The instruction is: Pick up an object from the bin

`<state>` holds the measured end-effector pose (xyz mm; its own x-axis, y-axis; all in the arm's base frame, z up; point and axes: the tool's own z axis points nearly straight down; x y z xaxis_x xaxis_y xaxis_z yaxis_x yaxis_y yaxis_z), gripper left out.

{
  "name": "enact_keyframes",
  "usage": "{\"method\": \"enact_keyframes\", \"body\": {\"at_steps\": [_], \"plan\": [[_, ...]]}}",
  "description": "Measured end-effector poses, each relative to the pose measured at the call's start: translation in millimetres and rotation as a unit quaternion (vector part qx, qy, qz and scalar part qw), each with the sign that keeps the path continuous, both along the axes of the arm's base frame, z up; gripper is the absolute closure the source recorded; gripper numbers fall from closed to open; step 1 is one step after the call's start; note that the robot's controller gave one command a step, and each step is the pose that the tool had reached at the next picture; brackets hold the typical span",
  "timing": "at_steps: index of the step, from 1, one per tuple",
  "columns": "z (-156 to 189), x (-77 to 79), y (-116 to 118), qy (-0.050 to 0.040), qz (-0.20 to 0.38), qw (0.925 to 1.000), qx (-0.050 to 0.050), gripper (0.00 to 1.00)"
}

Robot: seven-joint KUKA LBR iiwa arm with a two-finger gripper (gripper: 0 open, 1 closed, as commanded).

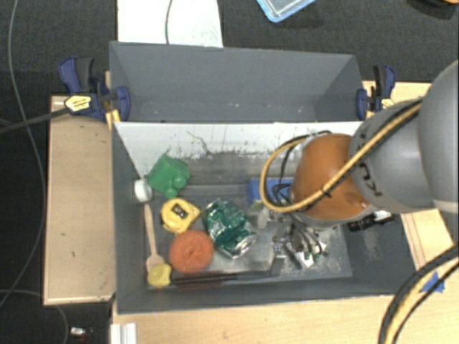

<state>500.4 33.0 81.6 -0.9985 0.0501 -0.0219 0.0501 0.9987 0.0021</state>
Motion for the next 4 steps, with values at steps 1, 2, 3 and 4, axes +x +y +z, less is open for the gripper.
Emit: {"method": "enact_keyframes", "body": {"at_steps": [1, 2, 3, 4], "plan": [[-1.0, 41.5, 17.5, -0.0011, 0.010, 0.9999, 0.001, 0.00], [-6.4, 28.6, 33.6, -0.0008, -0.073, 0.9974, 0.000, 0.00], [-9.0, 63.6, 53.6, -0.0072, -0.101, 0.9949, 0.000, 1.00], [-8.9, 63.6, 53.6, -0.0073, -0.100, 0.9950, 0.000, 1.00]]}}
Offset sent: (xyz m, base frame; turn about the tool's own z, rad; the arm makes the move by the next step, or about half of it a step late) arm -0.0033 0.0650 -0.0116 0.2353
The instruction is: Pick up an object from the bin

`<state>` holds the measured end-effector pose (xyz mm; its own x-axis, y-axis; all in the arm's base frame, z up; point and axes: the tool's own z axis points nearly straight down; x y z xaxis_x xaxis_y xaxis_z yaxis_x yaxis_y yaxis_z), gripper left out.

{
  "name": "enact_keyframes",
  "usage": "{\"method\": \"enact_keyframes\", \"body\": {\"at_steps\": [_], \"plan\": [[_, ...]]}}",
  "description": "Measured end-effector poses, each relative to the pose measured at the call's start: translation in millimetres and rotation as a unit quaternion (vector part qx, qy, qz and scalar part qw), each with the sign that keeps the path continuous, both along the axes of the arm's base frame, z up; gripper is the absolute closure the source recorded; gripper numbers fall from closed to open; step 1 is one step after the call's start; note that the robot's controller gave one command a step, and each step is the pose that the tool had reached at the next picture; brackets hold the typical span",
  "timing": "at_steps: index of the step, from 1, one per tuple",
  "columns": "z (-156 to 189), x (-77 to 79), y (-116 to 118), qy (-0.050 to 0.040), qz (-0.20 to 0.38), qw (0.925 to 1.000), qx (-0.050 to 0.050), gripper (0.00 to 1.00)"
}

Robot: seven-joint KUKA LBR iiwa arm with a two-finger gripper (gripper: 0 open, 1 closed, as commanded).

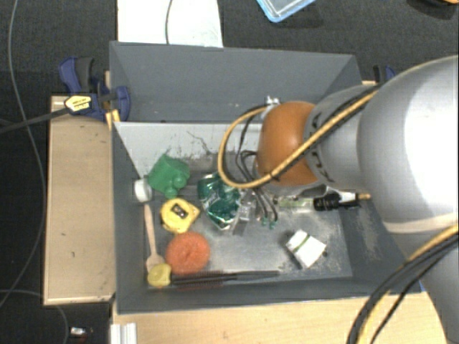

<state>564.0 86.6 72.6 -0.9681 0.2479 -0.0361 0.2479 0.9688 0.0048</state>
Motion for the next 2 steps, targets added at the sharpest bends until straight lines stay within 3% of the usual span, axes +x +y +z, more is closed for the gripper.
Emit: {"method": "enact_keyframes", "body": {"at_steps": [2], "plan": [[146.1, 1.2, -3.1, 0.0038, -0.011, 0.9999, 0.000, 1.00]]}}
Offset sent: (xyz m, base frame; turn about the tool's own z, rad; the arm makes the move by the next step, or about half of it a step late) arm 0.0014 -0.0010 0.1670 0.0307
